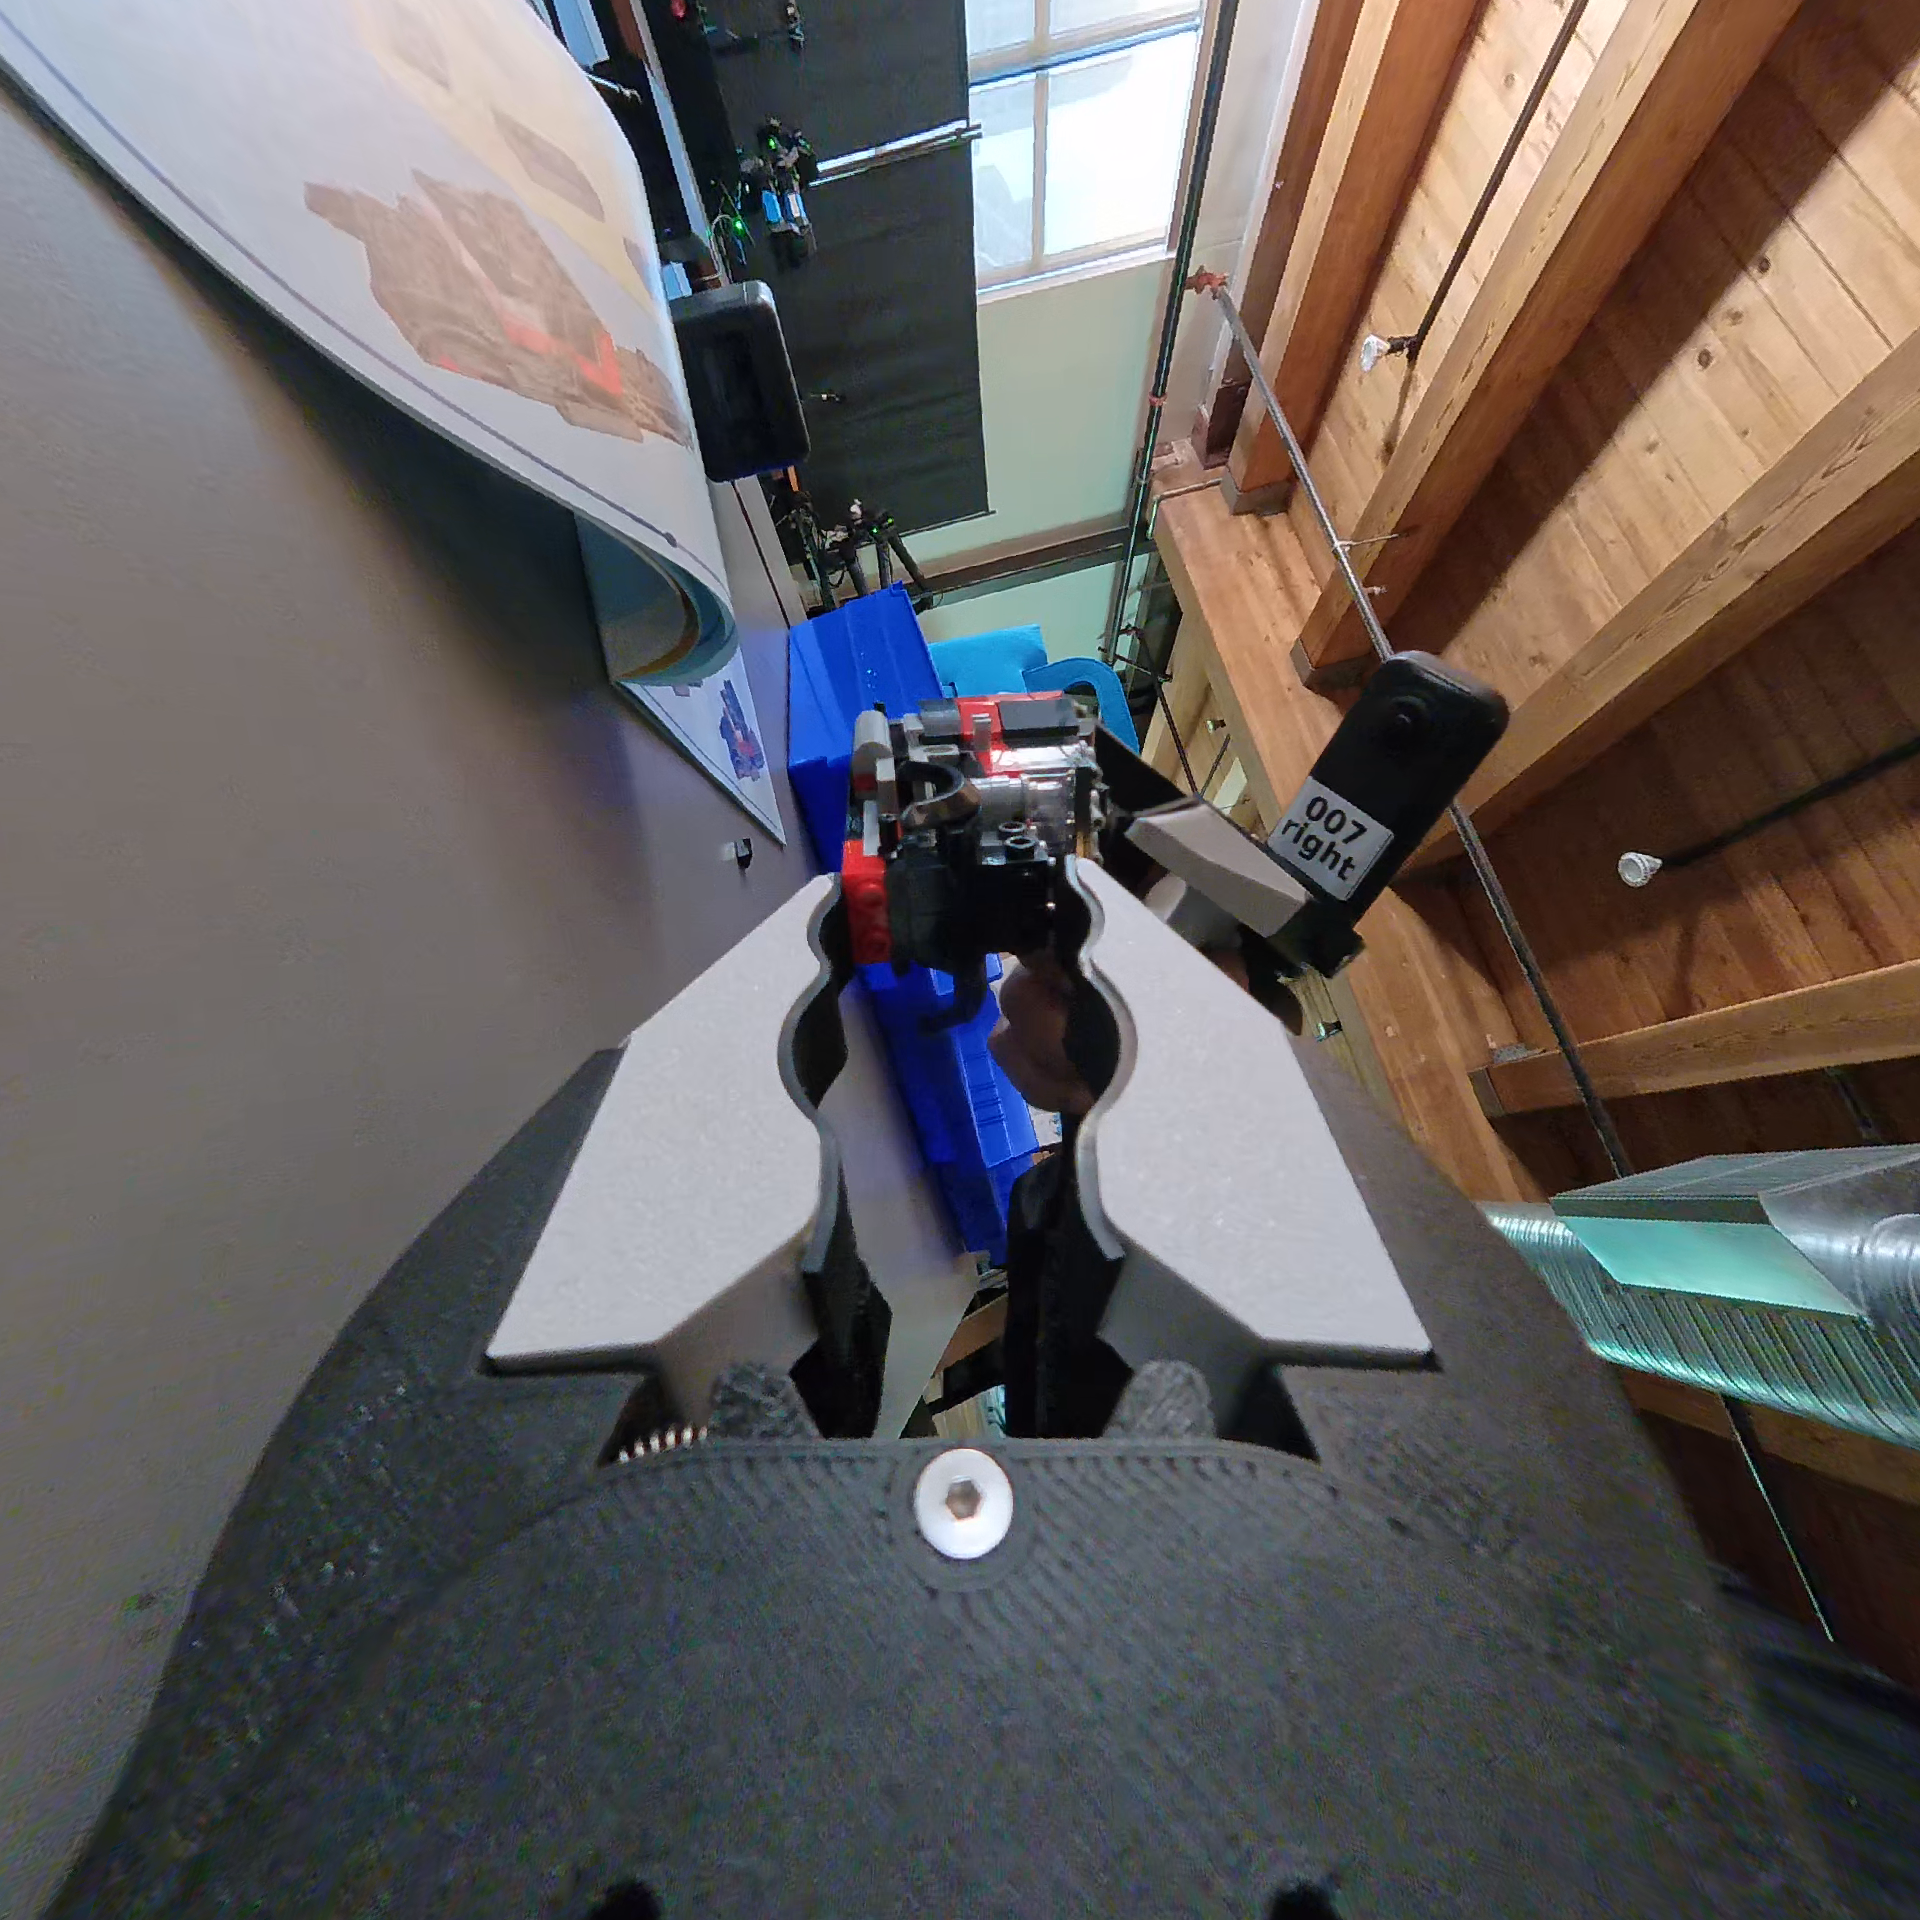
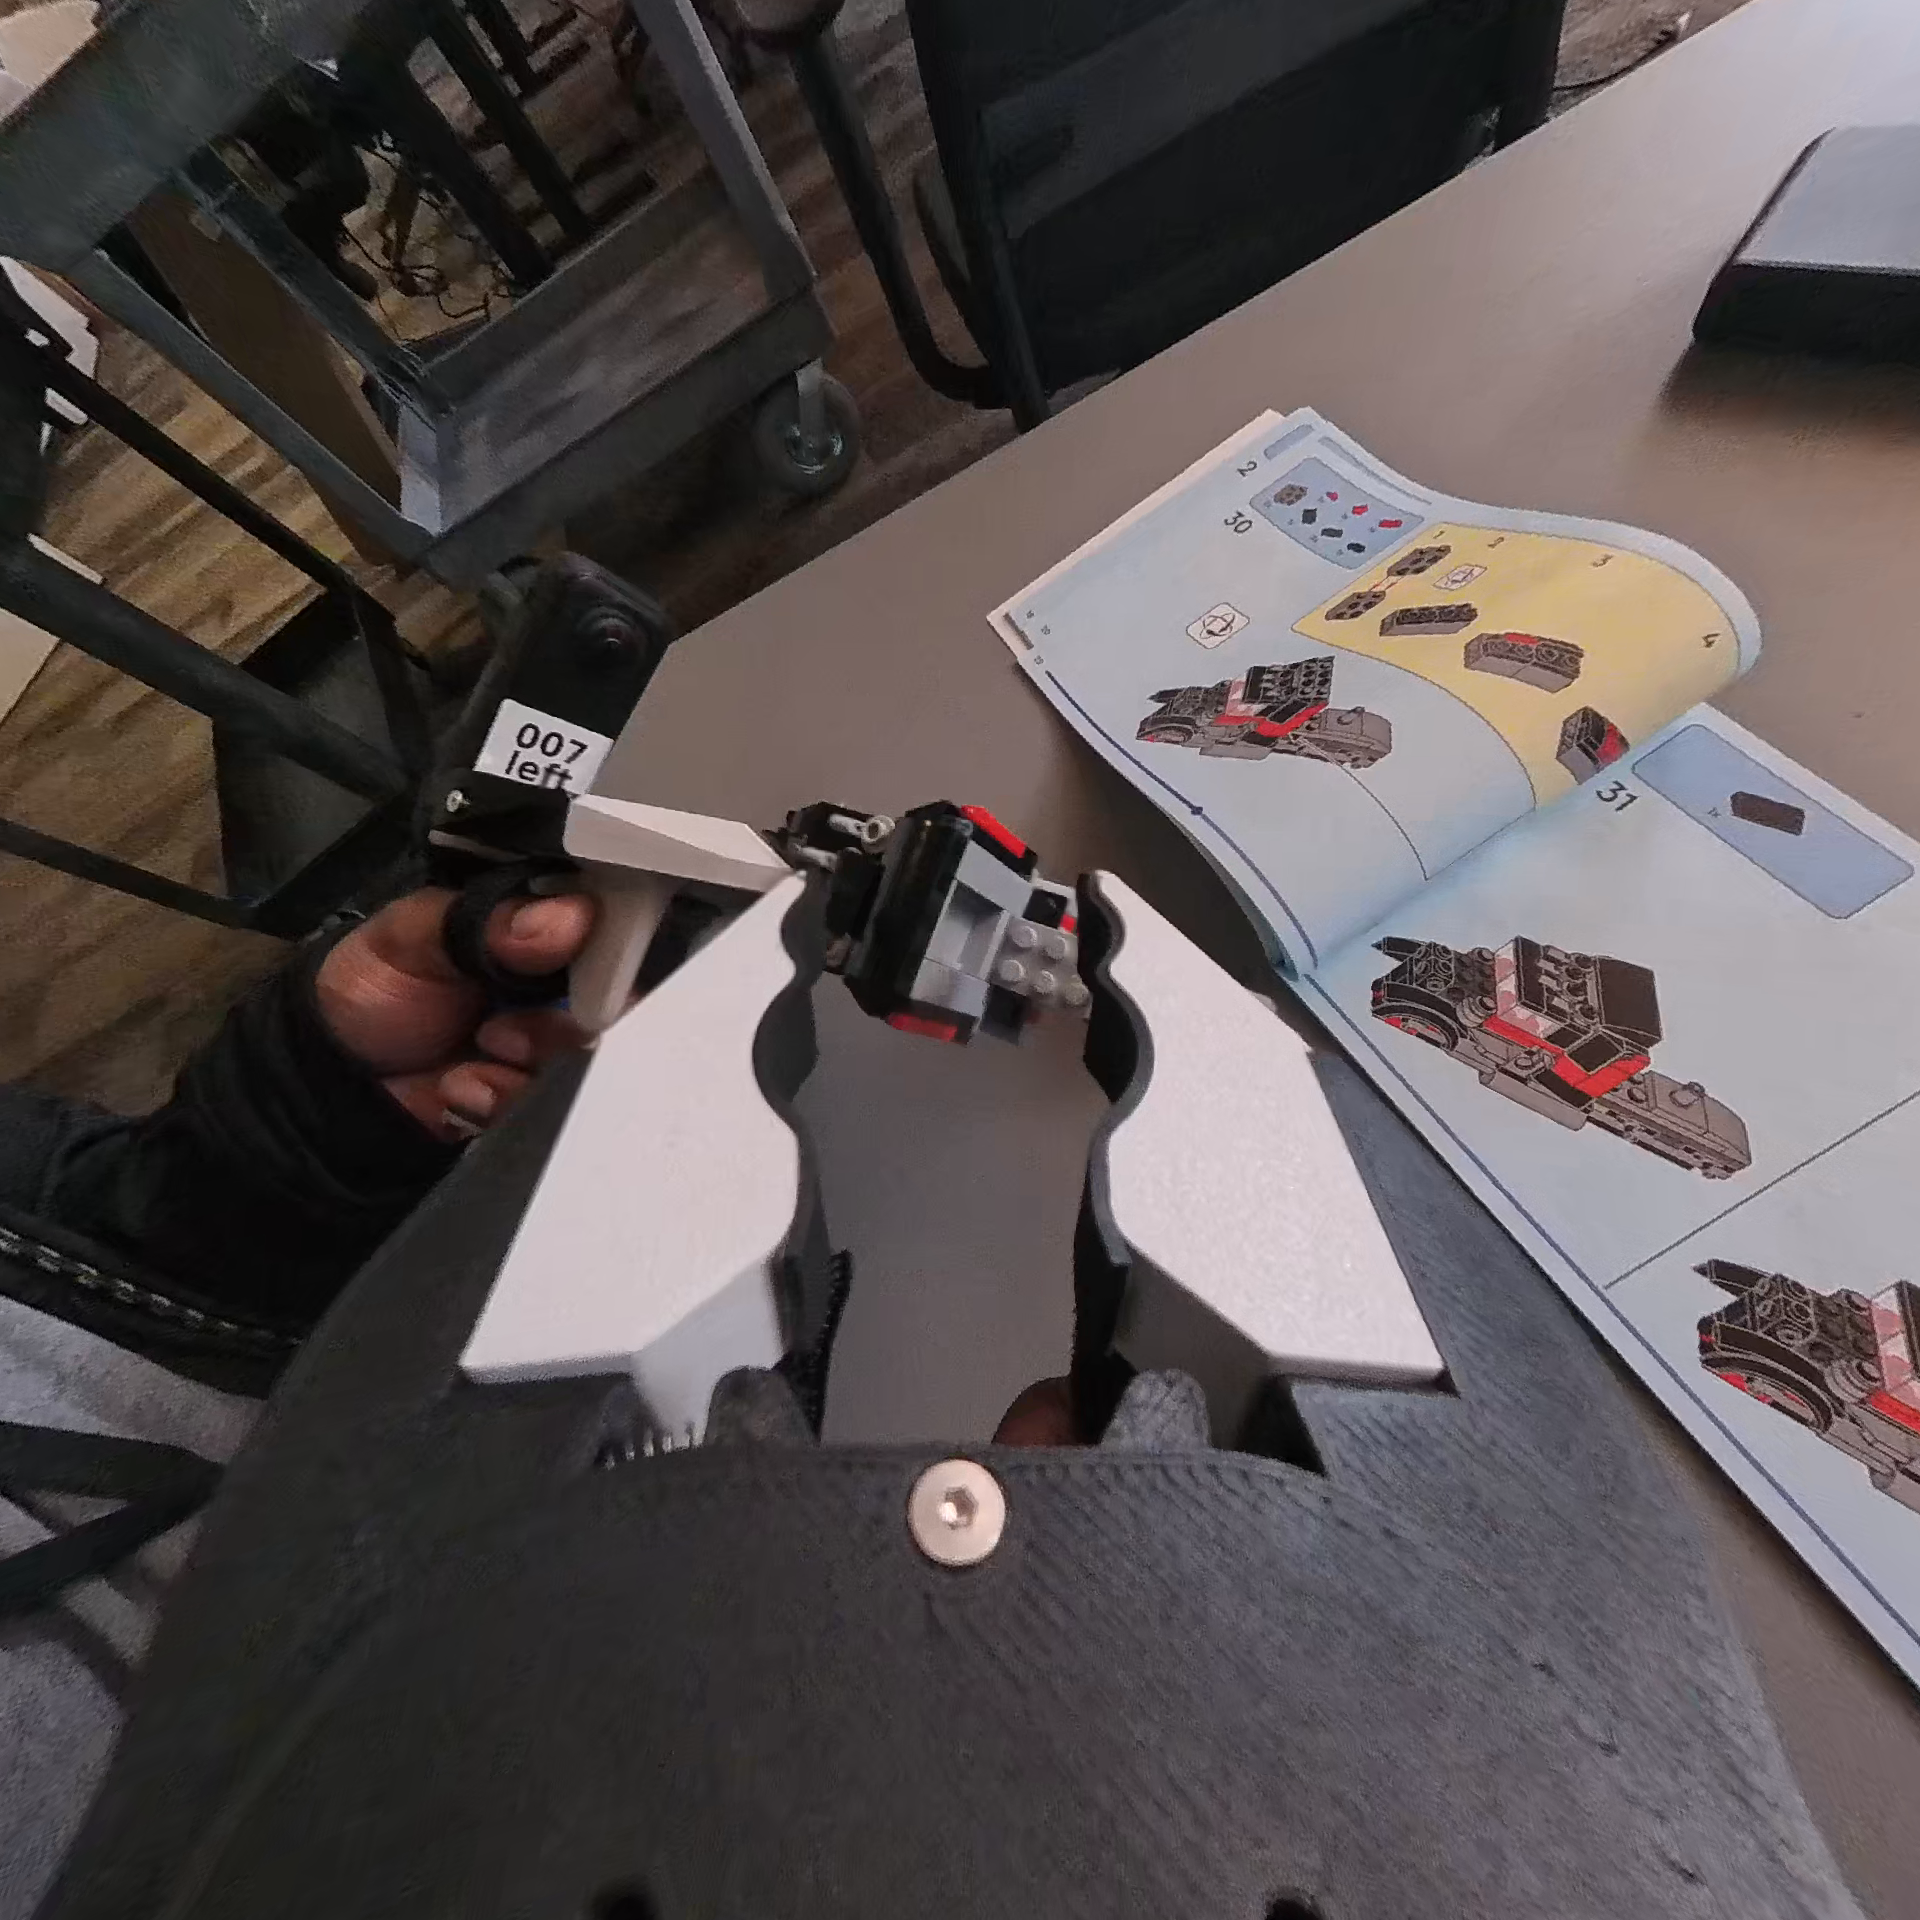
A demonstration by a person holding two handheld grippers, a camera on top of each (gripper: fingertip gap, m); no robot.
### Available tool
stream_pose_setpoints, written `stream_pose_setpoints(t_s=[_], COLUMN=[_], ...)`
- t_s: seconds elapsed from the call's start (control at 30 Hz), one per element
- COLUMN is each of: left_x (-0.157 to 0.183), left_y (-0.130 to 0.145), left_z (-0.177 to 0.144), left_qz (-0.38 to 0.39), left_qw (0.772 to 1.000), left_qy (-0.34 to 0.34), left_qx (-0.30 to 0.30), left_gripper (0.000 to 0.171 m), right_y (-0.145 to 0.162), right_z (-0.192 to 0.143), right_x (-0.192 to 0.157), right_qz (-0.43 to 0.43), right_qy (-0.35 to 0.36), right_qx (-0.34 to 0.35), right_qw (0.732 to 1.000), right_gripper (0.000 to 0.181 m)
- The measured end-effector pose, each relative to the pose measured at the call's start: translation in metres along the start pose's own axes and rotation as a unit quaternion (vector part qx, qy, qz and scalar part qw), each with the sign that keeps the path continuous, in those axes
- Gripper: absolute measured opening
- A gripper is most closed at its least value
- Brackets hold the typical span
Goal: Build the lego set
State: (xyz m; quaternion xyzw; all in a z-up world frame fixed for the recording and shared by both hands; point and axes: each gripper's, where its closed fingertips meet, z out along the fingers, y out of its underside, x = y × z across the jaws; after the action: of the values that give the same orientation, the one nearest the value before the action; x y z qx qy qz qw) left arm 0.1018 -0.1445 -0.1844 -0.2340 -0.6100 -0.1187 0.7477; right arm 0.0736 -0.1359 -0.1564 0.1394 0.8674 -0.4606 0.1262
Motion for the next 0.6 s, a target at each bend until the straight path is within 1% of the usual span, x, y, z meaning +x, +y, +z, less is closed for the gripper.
stream_pose_setpoints(t_s=[0.13, 0.27, 0.6], left_x=[-0.0002, -0.0009, -0.0018], left_y=[-0.0002, -0.0006, -0.0012], left_z=[0.0000, -0.0002, -0.0003], left_qz=[0.001, 0.001, 0.002], left_qw=[1.000, 1.000, 1.000], left_qy=[-0.001, -0.004, -0.008], left_qx=[0.001, 0.003, 0.005], left_gripper=[0.039, 0.039, 0.039], right_y=[0.0035, 0.0046, 0.0040], right_z=[-0.0009, 0.0009, 0.0054], right_x=[0.0062, 0.0065, 0.0010], right_qz=[0.014, 0.025, 0.016], right_qy=[0.003, -0.011, -0.019], right_qx=[-0.002, -0.002, -0.010], right_qw=[1.000, 1.000, 1.000], right_gripper=[0.048, 0.046, 0.047])
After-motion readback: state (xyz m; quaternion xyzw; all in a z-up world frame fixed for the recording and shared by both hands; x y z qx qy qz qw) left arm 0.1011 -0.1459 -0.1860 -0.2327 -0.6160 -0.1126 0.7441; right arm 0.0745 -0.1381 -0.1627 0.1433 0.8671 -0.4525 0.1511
